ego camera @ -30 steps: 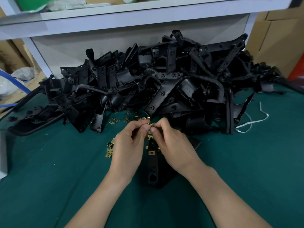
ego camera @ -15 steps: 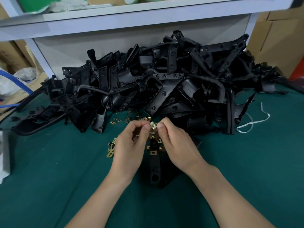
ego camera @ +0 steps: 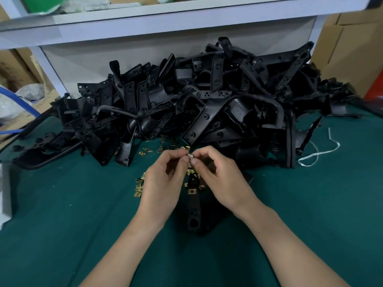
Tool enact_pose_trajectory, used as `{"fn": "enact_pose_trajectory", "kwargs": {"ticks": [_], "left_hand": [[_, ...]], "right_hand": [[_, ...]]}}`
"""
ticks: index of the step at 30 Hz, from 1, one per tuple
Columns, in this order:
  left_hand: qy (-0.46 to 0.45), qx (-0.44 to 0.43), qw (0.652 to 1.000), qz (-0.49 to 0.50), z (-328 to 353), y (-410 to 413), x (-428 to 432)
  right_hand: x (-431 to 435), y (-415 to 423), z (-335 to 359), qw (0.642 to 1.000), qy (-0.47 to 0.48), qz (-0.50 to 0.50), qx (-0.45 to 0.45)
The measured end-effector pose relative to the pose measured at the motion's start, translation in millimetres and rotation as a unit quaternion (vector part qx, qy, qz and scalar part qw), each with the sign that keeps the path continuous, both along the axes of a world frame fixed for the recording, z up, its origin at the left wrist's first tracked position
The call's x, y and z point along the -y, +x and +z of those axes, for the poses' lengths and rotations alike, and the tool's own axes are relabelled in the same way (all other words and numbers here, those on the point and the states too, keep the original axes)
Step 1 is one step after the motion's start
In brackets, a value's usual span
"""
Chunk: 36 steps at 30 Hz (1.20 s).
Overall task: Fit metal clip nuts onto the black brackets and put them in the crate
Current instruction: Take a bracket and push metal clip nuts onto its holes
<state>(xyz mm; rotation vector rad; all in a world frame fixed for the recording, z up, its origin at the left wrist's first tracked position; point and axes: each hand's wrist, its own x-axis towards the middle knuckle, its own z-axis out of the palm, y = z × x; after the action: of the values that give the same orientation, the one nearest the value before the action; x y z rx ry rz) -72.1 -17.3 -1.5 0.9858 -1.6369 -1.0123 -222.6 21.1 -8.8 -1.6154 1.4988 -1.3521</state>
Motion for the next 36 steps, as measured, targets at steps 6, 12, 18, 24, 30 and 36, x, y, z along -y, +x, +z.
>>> {"fn": "enact_pose_trajectory", "kwargs": {"ticks": [6, 12, 18, 24, 30, 36], "left_hand": [[-0.001, 0.0, 1.0, -0.027, 1.3, 2.7, -2.2], [0.004, -0.013, 0.998, -0.061, 7.4, 4.7, -1.4], [0.0, -0.005, 1.0, -0.02, 3.6, 4.6, -0.7], [-0.042, 0.029, 0.998, -0.032, 3.7, 5.4, -2.9], [-0.095, 0.075, 0.992, -0.03, 3.5, 7.2, 0.3], [-0.081, 0.066, 0.994, -0.037, 2.8, 8.2, 1.9]], "right_hand": [[2.2, -2.4, 3.4, 0.992, 0.021, 0.032, 0.122], [2.1, -4.0, 3.7, 0.991, 0.011, 0.04, 0.13], [1.3, -3.5, 3.4, 0.99, 0.017, 0.036, 0.134], [2.0, -5.0, 2.8, 0.989, 0.015, 0.029, 0.144], [2.6, -6.8, 4.0, 0.989, 0.025, 0.044, 0.142], [1.7, -5.0, 4.0, 0.986, 0.026, 0.054, 0.159]]}}
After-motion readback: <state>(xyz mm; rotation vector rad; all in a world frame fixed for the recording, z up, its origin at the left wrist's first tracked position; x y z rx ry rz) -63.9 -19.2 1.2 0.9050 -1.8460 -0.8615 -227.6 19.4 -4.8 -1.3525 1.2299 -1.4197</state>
